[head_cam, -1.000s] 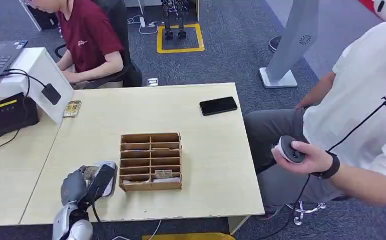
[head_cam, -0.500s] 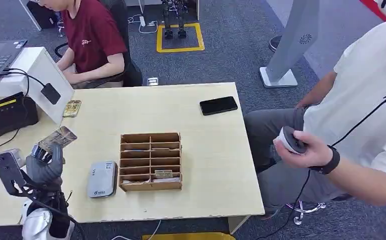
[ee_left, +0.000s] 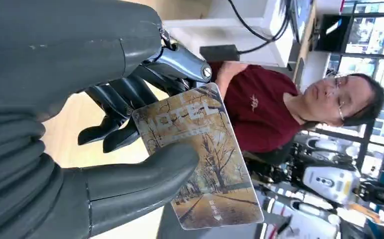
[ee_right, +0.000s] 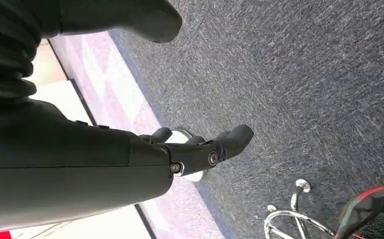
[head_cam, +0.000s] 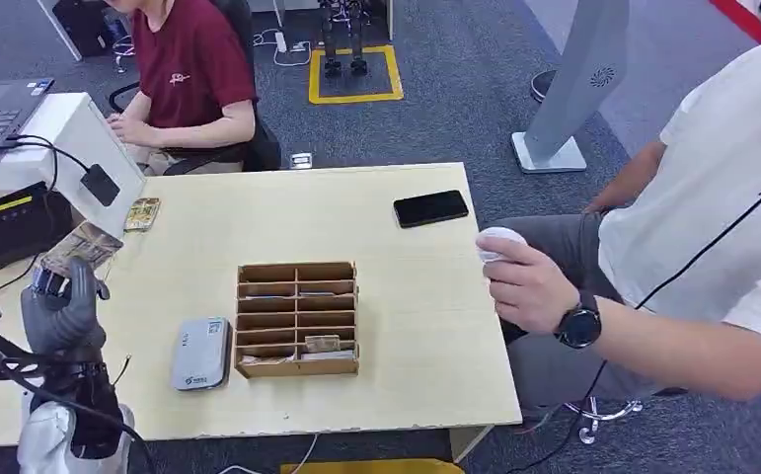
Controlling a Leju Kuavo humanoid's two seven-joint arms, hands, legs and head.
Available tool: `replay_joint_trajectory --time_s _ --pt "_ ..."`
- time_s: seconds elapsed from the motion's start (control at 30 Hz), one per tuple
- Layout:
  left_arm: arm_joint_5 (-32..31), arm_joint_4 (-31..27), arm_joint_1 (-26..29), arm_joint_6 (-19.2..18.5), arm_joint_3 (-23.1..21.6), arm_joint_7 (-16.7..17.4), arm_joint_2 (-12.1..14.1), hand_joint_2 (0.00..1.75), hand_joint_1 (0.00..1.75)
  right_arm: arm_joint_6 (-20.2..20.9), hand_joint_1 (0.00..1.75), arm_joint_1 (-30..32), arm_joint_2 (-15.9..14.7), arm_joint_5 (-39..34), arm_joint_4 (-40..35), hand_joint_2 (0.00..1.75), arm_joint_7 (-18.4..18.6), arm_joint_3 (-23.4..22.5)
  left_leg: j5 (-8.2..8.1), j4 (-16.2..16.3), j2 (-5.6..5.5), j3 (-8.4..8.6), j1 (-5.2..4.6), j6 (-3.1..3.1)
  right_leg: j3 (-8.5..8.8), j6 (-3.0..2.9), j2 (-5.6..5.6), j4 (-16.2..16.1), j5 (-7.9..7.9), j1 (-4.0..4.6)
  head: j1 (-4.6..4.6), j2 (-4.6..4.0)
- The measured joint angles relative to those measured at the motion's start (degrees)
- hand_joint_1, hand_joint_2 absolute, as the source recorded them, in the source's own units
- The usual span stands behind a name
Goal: Pass the card to the sensor for recognition and then transmit it.
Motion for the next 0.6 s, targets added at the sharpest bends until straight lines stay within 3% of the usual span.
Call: replay_joint_trajectory --time_s 0.1,0.13,0.2,0.3,0.33,0.43,0.5,0.6 --pt "0.00 -0.35 -0.98 0.70 0.00 -0.75 0.40 1.75 1.75 -0.09 0.00 -0.02 0.00 0.02 0.00 1.75 0.02 0.00 0.00 0.00 0.00 0.00 0.00 0.00 0.00 0.00 0.00 0.00 0.00 0.00 0.00 0.00" --pt "-3.24 -0.37 -1.34 3.42 -0.20 -1.97 0.81 1.75 1.75 -0.02 0.00 -0.04 0.00 0.04 0.00 1.75 0.02 0.00 0.00 0.00 0.00 0.00 0.00 0.00 -0.02 -0.01 0.01 0.00 0.00 0.00 0.02 0.00" --pt "-16.75 0.04 -2.40 11.60 -1.58 -4.79 2.23 1.75 1.75 0.59 0.00 -0.18 0.00 0.09 0.00 1.75 -0.09 0.00 0.00 0.00 0.02 -0.01 0.00 0.00 -0.06 -0.03 0.06 0.00 0.03 0.00 -0.04 0.00" --pt "-51.62 2.76 -4.22 21.87 -3.78 -5.79 4.24 1.75 1.75 1.31 0.00 -0.50 0.00 0.09 0.00 1.75 -0.72 0.37 0.00 0.00 -0.02 -0.01 0.00 0.00 -0.01 -0.03 0.01 0.00 0.02 0.00 -0.02 0.00" --pt "-62.29 3.88 -4.51 23.88 -4.24 -5.79 4.90 1.75 1.75 1.48 0.00 -0.67 0.00 0.09 0.00 1.75 -0.92 0.59 0.00 0.00 -0.01 0.00 -0.01 0.00 0.00 -0.03 0.02 0.00 0.02 0.00 -0.04 0.00" --pt "-82.42 8.11 -6.44 25.09 -3.98 -7.22 6.61 1.75 1.75 2.38 0.00 -1.13 -0.07 0.09 0.00 1.75 -1.33 1.53 0.02 0.00 0.02 -0.03 0.00 -0.02 -0.02 -0.03 0.05 0.01 0.04 0.00 -0.02 0.00" --pt "-89.71 10.17 -7.71 25.18 -3.37 -8.04 7.57 1.75 1.75 2.67 0.00 -1.34 -0.20 0.09 0.00 1.75 -1.46 1.84 0.02 0.00 0.03 -0.01 0.00 -0.03 -0.03 -0.02 0.05 0.01 0.07 0.00 -0.07 0.00" --pt "-93.20 12.61 -9.12 25.20 -3.02 -7.47 8.33 1.75 1.75 2.67 0.00 -1.44 -0.26 0.04 0.00 1.75 -1.49 1.92 0.07 0.00 0.01 -0.02 0.00 -0.03 -0.04 0.00 0.04 0.01 0.10 0.00 -0.07 0.00"
